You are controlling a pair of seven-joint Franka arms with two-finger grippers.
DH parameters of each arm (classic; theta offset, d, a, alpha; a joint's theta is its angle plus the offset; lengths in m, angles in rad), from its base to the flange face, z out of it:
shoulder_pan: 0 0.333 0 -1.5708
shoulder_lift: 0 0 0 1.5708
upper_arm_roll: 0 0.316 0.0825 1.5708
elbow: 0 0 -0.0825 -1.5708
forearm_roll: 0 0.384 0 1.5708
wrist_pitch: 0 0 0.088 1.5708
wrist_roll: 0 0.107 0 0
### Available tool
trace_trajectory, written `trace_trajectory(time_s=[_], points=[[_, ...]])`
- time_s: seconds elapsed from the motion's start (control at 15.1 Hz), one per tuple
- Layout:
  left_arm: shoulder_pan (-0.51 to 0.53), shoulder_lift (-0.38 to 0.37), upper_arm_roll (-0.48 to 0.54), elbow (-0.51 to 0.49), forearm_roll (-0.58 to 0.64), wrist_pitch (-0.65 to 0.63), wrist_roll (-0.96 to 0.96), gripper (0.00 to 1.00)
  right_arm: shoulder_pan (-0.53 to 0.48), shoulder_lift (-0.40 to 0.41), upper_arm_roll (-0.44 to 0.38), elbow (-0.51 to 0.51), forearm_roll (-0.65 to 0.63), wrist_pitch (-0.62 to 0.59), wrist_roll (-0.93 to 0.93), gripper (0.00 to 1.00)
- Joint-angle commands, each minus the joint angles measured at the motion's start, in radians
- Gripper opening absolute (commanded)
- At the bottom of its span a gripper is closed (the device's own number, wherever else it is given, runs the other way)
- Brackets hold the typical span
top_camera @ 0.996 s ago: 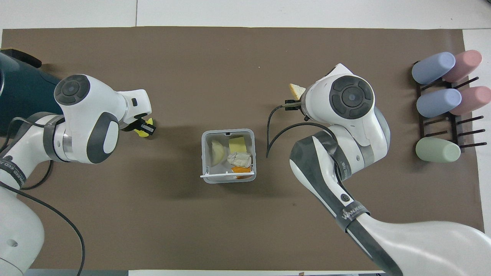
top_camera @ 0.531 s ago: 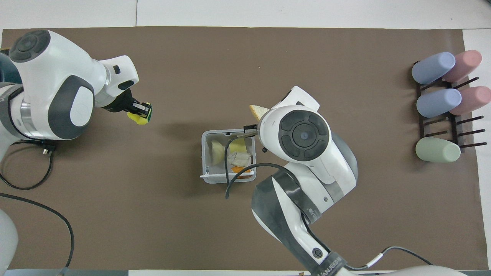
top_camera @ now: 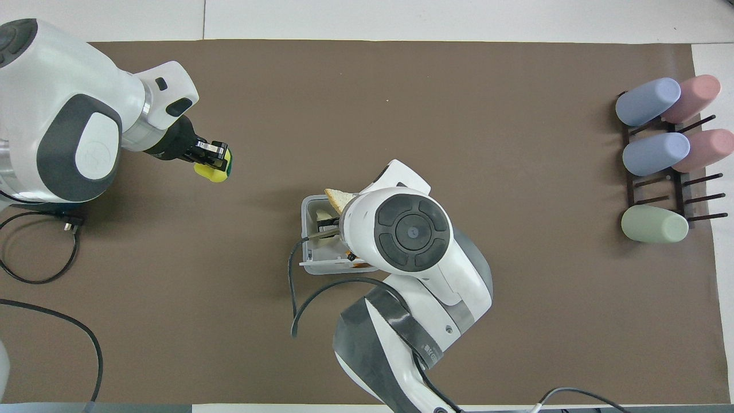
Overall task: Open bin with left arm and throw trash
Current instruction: 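Drop the wedge into the bin with the right gripper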
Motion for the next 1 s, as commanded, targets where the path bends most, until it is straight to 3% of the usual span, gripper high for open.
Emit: trace_trajectory(time_s=[0.0,0.13,0.2,0.27,0.73,0.93], points=[[-0.006,-0.01,0.006,0.011,-0.025,-0.025,-0.019,0.0,-0.004,0.004,0.003,0.005,0.025,-0.006,0.002,0.0],[-0.005,-0.01,0.006,0.011,-0.025,-0.027,-0.02,0.0,-0.004,0.004,0.005,0.003,0.038,-0.007,0.003,0.0],[-0.006,-0.011,0.006,0.011,-0.029,-0.027,-0.02,0.0,-0.004,0.004,0.003,0.005,0.054,-0.005,0.002,0.57],[-0.008,-0.013,0.006,0.009,-0.038,-0.027,-0.022,0.0,-0.004,0.004,0.003,0.005,0.054,-0.005,0.002,1.0],[-0.017,-0.019,-0.029,0.009,-0.067,-0.016,-0.111,0.0,-0.028,0.007,-0.001,0.013,0.054,-0.005,0.002,1.0],[-0.021,-0.019,-0.123,0.011,-0.074,0.028,-0.271,0.0,-0.132,0.001,-0.005,0.011,0.038,-0.005,-0.01,1.0]])
